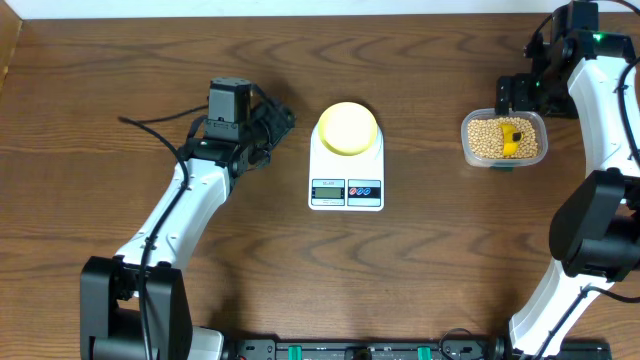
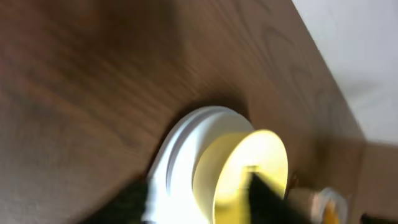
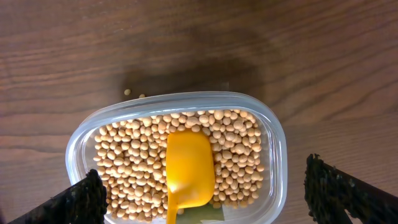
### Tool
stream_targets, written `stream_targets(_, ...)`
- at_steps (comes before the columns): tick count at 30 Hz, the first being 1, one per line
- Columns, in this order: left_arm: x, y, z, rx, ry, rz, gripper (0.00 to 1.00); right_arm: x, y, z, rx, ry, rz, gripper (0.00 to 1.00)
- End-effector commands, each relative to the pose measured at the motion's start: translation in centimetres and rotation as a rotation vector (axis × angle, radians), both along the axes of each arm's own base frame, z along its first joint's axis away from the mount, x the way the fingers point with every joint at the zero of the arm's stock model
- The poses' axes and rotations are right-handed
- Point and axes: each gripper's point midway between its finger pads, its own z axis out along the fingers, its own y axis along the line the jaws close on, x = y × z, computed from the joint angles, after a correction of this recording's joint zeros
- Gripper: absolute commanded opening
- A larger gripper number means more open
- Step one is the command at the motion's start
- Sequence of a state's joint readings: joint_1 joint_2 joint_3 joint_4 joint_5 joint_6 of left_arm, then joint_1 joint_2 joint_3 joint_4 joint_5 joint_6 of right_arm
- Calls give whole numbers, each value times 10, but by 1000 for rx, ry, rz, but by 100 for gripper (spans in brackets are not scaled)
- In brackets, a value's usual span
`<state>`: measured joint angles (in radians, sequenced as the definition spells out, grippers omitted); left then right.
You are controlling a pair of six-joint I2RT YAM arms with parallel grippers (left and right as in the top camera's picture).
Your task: Scoop item into bowl and weigh 50g on scale
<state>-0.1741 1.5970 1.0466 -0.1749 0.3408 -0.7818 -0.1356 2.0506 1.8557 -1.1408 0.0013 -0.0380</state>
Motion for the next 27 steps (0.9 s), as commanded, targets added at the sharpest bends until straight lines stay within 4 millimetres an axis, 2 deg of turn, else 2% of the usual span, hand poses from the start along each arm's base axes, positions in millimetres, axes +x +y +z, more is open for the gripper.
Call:
stream_targets(1,-3,-9,13,63,-92,-151,7,3,-4,2,-17,-6,-1,99)
stream_targets(4,-8,-23,24,121,-164,-254,7,3,-4,2,-17,-6,-1,99)
stream_targets(8,-22,-56,36,215,-270,-432,7,3,-4,2,-17,-6,-1,99)
stream_targets(12,-37,-86,33,342,-323,-538,7,3,-4,2,-17,-6,-1,99)
stream_targets(18,-57,-111,24,492,-336,-602,9,3,-4,2,-17,-6,-1,99)
stream_targets(24,-83,-128,10,596,-321,-708,17,3,-4,2,-17,-6,-1,99)
stream_targets(25,-88,-130,6,604,-309,-731,24,3,-4,2,-17,-6,-1,99)
stream_targets(27,-97,-130,-4,614,-269,-761,32,3,-4,2,-17,-6,-1,99)
